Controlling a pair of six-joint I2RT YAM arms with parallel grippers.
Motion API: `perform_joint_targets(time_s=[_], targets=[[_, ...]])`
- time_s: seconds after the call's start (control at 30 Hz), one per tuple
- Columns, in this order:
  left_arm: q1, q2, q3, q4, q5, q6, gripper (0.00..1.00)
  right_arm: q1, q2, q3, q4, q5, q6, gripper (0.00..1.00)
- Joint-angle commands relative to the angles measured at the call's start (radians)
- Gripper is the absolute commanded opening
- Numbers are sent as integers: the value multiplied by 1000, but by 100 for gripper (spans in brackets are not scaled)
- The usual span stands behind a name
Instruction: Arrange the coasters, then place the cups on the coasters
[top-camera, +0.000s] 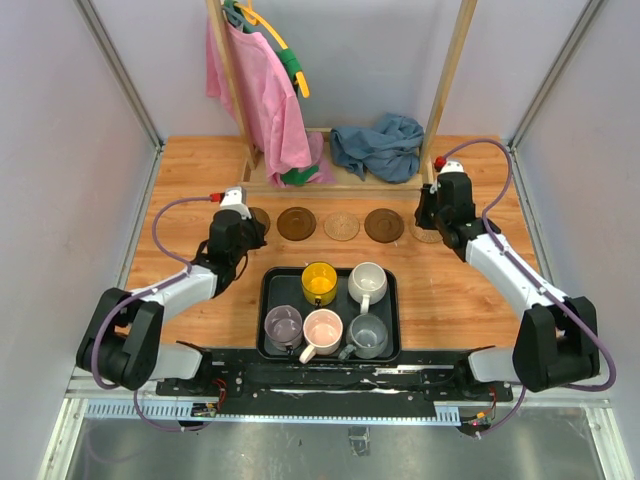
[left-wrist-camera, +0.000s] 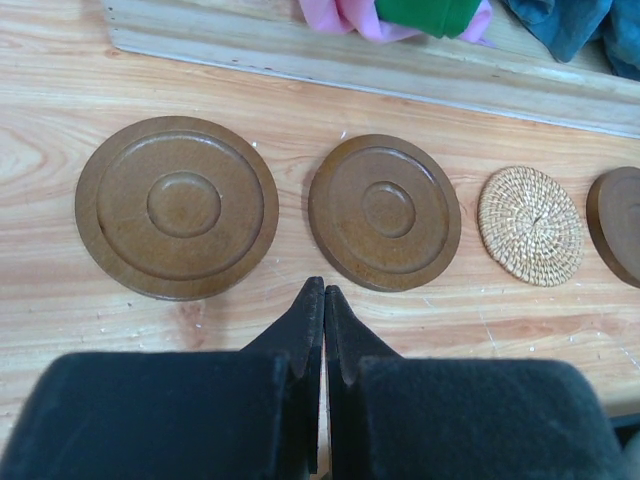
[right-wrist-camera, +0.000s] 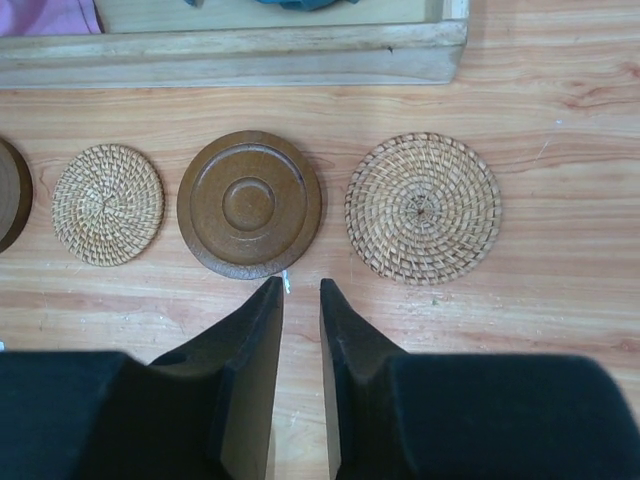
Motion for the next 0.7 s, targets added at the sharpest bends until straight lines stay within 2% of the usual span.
perform_joint_targets(time_s=[0.0,0.17,0.4,0.5,0.67], targets=[[-4,30,-2,46,-11,-13,1,13,-19,-20,-26,25,8,21],[-4,97,43,50,-22,-2,1,21,-2,-9,-31,29,8,14],[8,137,90,-32,-145,-43,1,23,22,-5,-31,41,-8,1],[27,137,80,-73,-202,-87,1,23,36,-1,-30,45,-15,1],[65,144,73,-127,-217,-160,0,23,66,11,-24,39,-17,1]])
